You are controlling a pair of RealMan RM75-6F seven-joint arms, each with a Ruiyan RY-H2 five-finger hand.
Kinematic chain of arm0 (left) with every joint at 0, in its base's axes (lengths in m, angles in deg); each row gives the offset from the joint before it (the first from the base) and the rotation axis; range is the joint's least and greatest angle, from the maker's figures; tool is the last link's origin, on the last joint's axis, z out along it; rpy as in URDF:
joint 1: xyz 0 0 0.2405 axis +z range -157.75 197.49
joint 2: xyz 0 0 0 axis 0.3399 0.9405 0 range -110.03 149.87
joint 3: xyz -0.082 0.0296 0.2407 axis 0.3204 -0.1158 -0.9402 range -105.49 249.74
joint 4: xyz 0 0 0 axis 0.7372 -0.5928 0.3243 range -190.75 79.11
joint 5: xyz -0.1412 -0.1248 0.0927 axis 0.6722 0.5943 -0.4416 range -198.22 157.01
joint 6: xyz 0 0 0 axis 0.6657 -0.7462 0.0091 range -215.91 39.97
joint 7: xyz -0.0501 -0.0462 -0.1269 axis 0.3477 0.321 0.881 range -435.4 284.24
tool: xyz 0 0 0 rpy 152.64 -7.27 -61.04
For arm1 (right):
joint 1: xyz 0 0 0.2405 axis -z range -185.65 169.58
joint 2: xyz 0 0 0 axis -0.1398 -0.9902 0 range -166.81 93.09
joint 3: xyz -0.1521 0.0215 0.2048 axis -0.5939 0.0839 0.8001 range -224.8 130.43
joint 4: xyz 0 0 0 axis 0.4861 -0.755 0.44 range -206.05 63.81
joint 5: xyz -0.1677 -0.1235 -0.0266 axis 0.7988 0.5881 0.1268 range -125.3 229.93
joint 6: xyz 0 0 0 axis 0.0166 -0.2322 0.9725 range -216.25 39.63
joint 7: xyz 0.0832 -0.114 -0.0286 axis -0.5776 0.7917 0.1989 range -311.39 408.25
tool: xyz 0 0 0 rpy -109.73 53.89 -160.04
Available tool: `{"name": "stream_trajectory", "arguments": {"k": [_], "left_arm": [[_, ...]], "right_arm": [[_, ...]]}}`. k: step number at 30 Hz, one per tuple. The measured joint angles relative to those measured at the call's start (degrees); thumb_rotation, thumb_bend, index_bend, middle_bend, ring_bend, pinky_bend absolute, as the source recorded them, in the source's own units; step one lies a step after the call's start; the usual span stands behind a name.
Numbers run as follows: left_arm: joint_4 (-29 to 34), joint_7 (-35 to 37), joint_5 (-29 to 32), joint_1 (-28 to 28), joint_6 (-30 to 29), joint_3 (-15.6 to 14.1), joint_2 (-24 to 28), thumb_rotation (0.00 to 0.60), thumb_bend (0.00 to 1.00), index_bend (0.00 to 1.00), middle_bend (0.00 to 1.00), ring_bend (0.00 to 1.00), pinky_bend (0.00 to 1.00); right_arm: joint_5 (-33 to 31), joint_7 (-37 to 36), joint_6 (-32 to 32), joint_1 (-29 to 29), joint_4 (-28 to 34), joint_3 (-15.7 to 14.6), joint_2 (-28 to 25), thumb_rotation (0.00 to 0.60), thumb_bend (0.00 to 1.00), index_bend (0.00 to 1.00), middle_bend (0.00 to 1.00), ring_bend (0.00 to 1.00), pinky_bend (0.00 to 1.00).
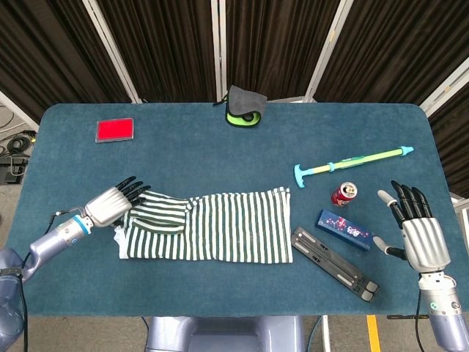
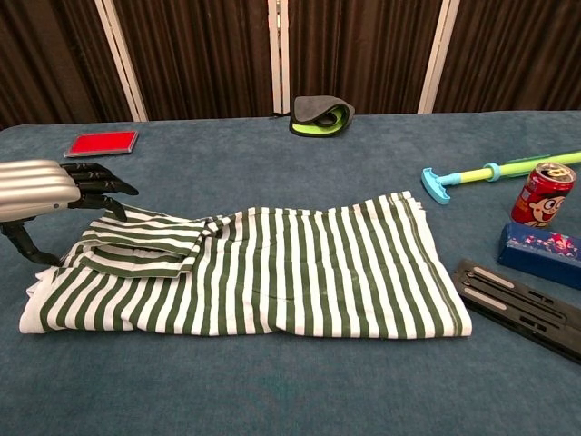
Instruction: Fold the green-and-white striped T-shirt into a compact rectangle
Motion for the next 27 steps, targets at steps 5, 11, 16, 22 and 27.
{"name": "stream_trajectory", "arguments": {"k": [5, 11, 16, 22, 27], "left_arm": [[-0.1, -0.1, 0.0, 0.2, 0.1, -0.3, 0.4, 0.6, 0.03, 0.16, 0.0, 0.0, 0.0], [-0.3, -0.1, 0.1, 0.4, 0.1, -0.6, 0.4, 0.6, 0.03, 0.14, 0.0, 0.0, 0.0], [-0.2, -0.2, 0.5, 0.3, 0.3, -0.4, -0.1, 0.6, 0.04, 0.15, 0.0, 0.0, 0.0], [0.0, -0.3, 0.5, 0.1, 1.2, -0.7, -1.1, 0.6, 0.09, 0.2, 0.0, 0.0, 0.0], [0.0, -0.6, 0.4, 0.0, 1.1, -0.9, -1.5, 0.6, 0.2, 0.23, 0.0, 0.0, 0.0]], "right_arm": [[0.0, 0.3, 0.0, 0.0, 0.1, 0.0, 0.1, 0.6, 0.0, 0.2, 0.0, 0.0, 0.0], [0.0, 0.7, -0.1, 0.1, 0.2, 0.0, 0.2, 0.6, 0.0, 0.2, 0.0, 0.0, 0.0], [0.2, 1.1, -0.1, 0.0, 0.3, -0.1, 0.3, 0.6, 0.0, 0.2, 0.0, 0.0, 0.0], [0.3, 1.1, -0.4, 0.1, 0.5, 0.0, 0.2, 0.6, 0.0, 0.2, 0.0, 0.0, 0.0], [0.5, 1.0, -0.3, 0.0, 0.5, -0.1, 0.3, 0.6, 0.0, 0.2, 0.0, 0.0, 0.0]]}}
